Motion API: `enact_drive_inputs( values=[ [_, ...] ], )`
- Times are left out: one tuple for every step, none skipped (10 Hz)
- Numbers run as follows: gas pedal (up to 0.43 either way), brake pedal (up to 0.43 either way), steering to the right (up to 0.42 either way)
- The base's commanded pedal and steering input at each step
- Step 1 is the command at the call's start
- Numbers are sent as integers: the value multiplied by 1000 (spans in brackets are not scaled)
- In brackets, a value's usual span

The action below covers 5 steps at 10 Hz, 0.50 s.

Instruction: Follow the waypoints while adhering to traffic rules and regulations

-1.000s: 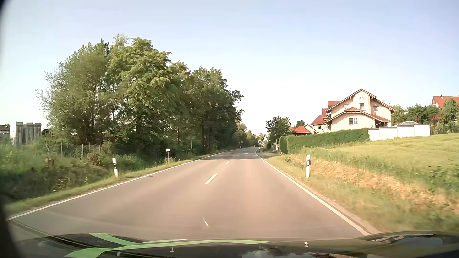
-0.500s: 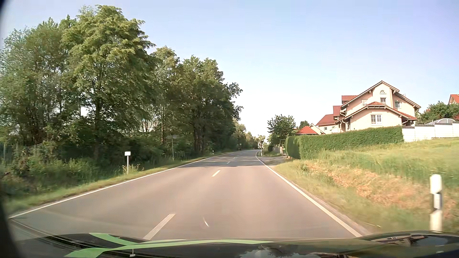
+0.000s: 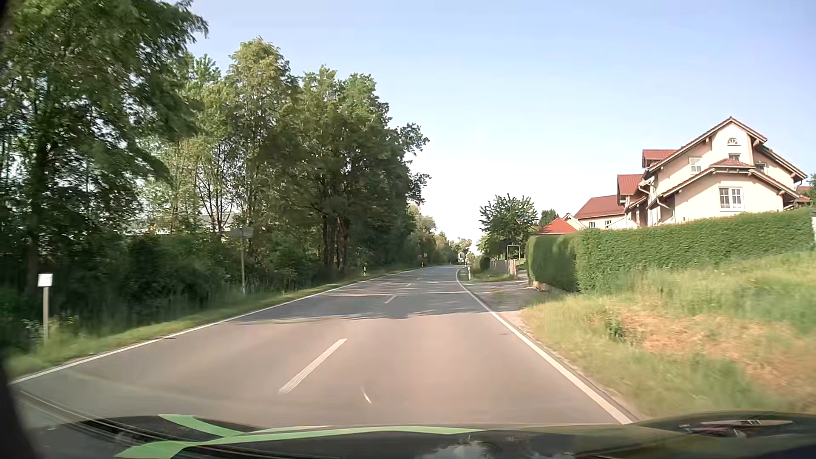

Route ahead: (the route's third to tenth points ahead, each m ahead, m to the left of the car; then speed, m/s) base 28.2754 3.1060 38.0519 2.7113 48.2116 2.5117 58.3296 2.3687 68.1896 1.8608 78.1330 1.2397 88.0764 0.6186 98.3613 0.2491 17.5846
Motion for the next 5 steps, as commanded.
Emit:
enact_drive_inputs(
  values=[
    [118,0,0],
    [118,0,0],
    [118,0,0],
    [118,0,0],
    [118,0,0]
  ],
)
